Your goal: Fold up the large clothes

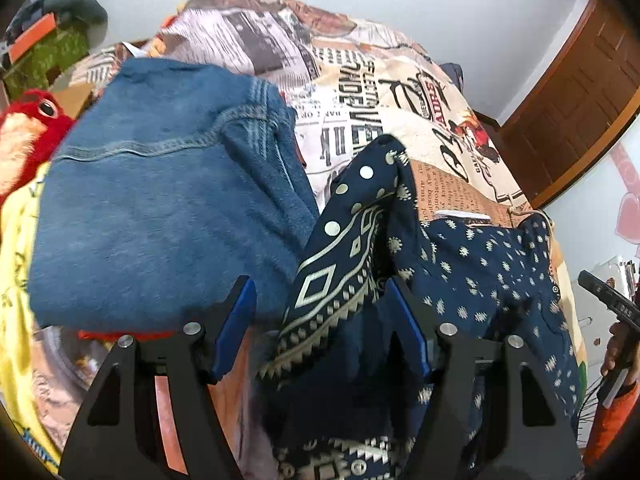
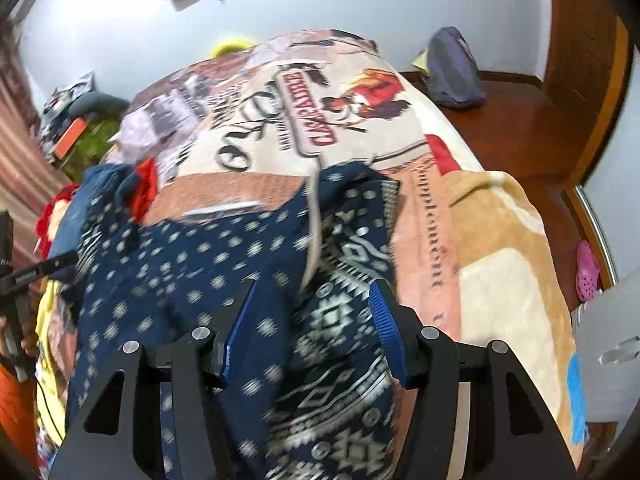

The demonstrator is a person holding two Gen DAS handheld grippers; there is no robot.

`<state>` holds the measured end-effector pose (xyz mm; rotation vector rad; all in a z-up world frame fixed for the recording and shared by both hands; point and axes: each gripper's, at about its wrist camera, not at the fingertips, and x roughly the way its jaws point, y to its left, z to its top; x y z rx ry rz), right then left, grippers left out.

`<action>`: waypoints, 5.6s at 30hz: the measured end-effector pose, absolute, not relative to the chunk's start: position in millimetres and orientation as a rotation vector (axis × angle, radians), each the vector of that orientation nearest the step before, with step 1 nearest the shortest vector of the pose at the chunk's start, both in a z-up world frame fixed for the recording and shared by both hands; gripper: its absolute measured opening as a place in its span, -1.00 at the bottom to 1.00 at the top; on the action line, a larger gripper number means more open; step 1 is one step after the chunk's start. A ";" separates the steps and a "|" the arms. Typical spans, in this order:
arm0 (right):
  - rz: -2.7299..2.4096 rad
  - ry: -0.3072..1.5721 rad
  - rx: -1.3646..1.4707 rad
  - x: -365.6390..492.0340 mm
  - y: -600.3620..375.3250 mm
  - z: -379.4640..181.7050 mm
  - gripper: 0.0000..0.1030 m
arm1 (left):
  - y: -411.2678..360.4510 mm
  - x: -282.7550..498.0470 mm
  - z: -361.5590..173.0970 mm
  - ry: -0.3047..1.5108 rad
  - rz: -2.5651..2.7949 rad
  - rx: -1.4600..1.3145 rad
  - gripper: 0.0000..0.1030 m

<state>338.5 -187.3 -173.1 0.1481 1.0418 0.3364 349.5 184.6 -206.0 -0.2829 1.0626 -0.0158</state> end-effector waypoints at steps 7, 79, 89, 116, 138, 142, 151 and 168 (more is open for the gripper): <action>0.287 1.112 0.254 387.7 -202.6 -216.8 0.02 | 172.8 356.9 -221.9 1.042 -0.015 -0.218 0.06; 0.287 0.979 0.024 397.5 -178.5 -130.4 -0.35 | 137.5 399.5 -167.4 0.981 0.096 0.027 -0.60; 0.347 0.899 -0.015 313.3 -184.1 -94.6 0.03 | 136.7 315.0 -137.2 0.943 0.084 0.019 -0.02; 0.249 1.262 0.105 241.3 -220.4 -222.1 0.03 | 151.4 205.9 -260.0 1.249 -0.108 -0.531 0.42; 0.378 1.095 0.200 258.5 -207.6 -181.9 -0.82 | 134.0 225.6 -186.0 1.069 -0.199 -0.376 -0.82; 0.411 1.013 0.202 270.7 -202.5 -152.9 -0.82 | 135.5 251.2 -160.8 1.005 -0.211 -0.401 -0.83; 0.395 0.864 0.243 350.2 -194.3 -100.8 -0.82 | 164.3 347.0 -119.7 0.871 -0.110 -0.455 -0.83; 0.293 1.110 0.198 491.7 -164.8 -208.8 -0.70 | 158.4 476.6 -221.4 1.063 0.057 -0.081 -0.72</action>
